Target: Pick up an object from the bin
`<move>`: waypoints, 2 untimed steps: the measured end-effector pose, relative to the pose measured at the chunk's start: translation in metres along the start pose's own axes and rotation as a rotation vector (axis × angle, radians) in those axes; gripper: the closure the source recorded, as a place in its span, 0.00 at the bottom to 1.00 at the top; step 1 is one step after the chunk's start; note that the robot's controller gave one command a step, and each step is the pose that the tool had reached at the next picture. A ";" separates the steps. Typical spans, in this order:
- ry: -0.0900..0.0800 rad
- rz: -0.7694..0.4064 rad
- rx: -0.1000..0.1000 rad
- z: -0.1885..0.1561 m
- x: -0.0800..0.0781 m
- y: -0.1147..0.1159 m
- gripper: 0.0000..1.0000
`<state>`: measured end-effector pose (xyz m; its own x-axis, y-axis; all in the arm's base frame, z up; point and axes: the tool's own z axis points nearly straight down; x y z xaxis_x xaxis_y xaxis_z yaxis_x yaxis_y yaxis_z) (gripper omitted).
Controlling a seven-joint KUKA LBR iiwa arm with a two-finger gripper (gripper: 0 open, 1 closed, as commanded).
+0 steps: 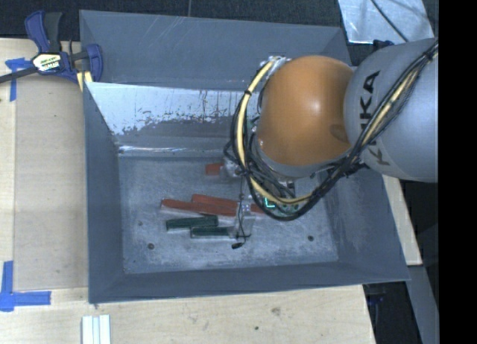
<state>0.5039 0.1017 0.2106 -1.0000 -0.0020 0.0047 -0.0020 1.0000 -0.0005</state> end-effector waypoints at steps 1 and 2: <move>0.000 -0.119 0.001 0.124 -0.029 0.012 0.00; -0.005 -0.197 -0.003 0.138 -0.069 -0.031 0.00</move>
Offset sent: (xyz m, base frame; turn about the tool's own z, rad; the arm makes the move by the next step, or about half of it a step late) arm 0.0295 0.0135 -0.1198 -0.1195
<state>0.5725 0.0711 0.0723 -0.9803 -0.1976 -0.0008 -0.1976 0.9803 0.0028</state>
